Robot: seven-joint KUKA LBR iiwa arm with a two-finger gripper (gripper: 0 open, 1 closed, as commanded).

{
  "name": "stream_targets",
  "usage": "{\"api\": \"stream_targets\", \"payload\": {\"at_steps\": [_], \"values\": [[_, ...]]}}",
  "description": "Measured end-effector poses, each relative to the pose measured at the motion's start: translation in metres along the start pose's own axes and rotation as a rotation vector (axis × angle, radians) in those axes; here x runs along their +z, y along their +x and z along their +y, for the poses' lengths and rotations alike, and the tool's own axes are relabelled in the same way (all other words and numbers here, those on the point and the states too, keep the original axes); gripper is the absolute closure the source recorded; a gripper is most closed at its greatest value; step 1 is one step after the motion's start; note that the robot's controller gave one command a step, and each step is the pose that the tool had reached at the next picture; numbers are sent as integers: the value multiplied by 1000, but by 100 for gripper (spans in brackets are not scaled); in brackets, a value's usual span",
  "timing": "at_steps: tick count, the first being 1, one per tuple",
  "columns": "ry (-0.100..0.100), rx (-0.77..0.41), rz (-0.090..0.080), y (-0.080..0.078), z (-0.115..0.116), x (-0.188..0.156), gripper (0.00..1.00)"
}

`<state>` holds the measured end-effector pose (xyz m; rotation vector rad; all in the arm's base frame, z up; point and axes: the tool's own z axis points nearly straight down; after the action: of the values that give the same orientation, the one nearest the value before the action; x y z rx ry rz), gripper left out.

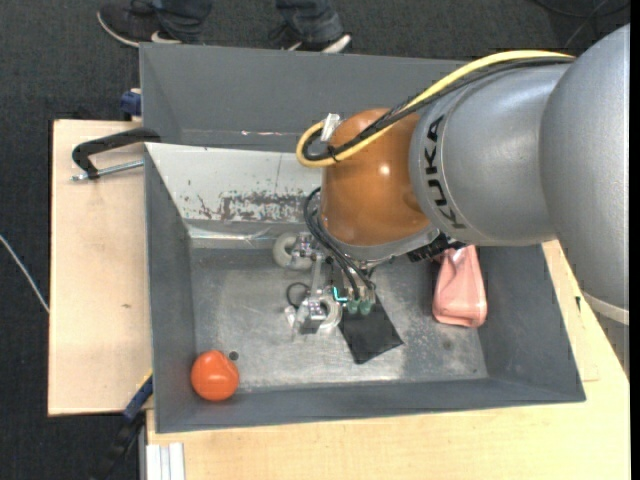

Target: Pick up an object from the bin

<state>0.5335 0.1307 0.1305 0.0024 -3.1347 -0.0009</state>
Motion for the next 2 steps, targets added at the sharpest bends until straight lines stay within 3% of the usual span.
{"api": "stream_targets", "payload": {"at_steps": [2], "values": [[-2,-20,-9,-2,-4,-2,0]]}}
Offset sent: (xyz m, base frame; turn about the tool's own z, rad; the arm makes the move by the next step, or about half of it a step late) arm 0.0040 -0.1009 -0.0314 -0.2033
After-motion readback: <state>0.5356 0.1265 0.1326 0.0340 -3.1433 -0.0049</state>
